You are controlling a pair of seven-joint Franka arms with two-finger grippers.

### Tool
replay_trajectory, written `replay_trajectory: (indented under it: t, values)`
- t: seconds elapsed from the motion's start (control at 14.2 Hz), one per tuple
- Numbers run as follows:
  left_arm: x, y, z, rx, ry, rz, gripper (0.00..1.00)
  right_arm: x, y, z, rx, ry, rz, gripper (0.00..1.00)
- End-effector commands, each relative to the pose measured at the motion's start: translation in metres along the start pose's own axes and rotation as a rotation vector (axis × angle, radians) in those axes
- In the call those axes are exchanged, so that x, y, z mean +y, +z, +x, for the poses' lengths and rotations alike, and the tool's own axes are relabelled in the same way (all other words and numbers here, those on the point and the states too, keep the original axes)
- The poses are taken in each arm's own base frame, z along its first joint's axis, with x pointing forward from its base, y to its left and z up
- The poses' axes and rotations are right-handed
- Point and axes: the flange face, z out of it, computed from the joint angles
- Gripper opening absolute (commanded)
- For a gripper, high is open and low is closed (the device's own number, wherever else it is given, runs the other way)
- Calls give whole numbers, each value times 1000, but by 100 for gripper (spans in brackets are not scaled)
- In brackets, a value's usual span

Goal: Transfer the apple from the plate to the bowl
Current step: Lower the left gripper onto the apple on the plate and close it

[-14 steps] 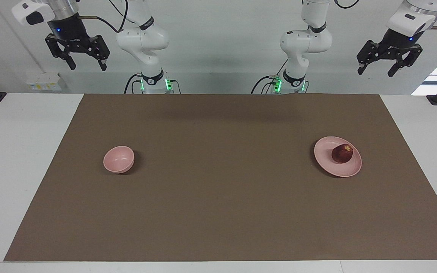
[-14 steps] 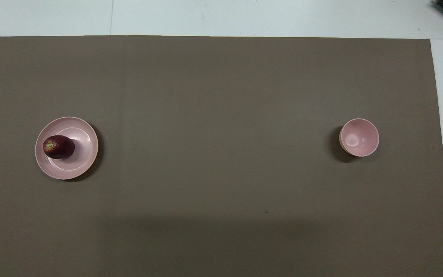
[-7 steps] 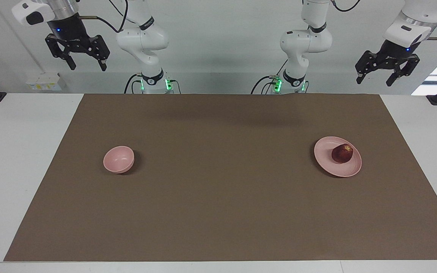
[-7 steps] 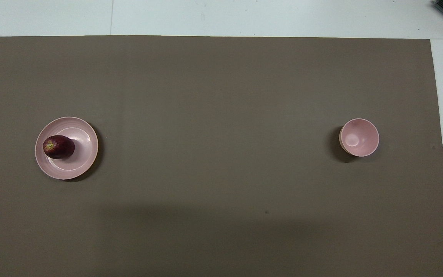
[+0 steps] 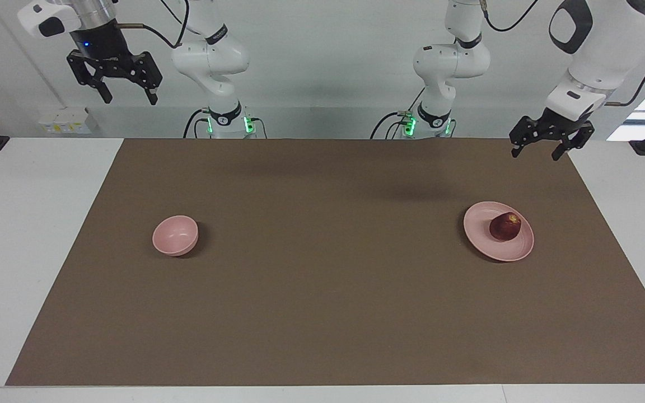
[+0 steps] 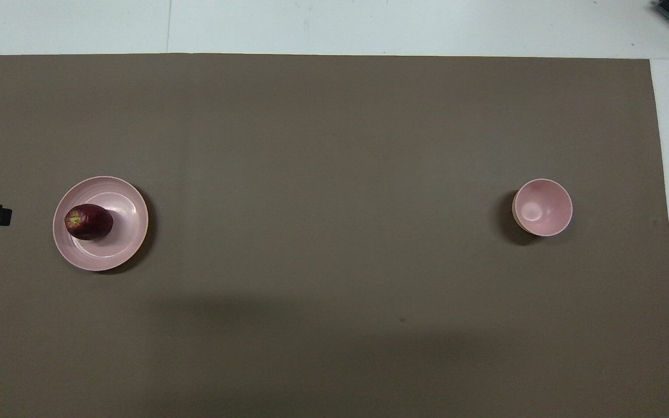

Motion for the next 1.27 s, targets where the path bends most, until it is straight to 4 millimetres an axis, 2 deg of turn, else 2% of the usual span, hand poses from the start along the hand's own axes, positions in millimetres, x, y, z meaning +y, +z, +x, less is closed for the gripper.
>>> replay_trajectory:
  t: [0.0,0.14,0.28,0.42,0.64,0.78,1.2]
  values:
    - [-3,39,-4,51,21,14,100,1,-2,-5,-1,-22,11,100]
    - [-19,73,-5,62,29,20,100,4,-3,-5,2,-17,-8,100]
    - [-22,99,-2,73,54,26,100,4,-3,-4,13,-17,-8,100]
    - [-27,117,1,105,48,33,100,3,-3,-4,13,-17,-9,100]
    - [-29,157,4,117,63,41,100,4,-2,-4,11,-15,-6,100]
    - [-38,180,4,114,23,18,100,4,-2,-4,13,-12,-4,100]
    - [-53,214,7,126,9,-42,100,4,-1,-4,11,-11,1,100]
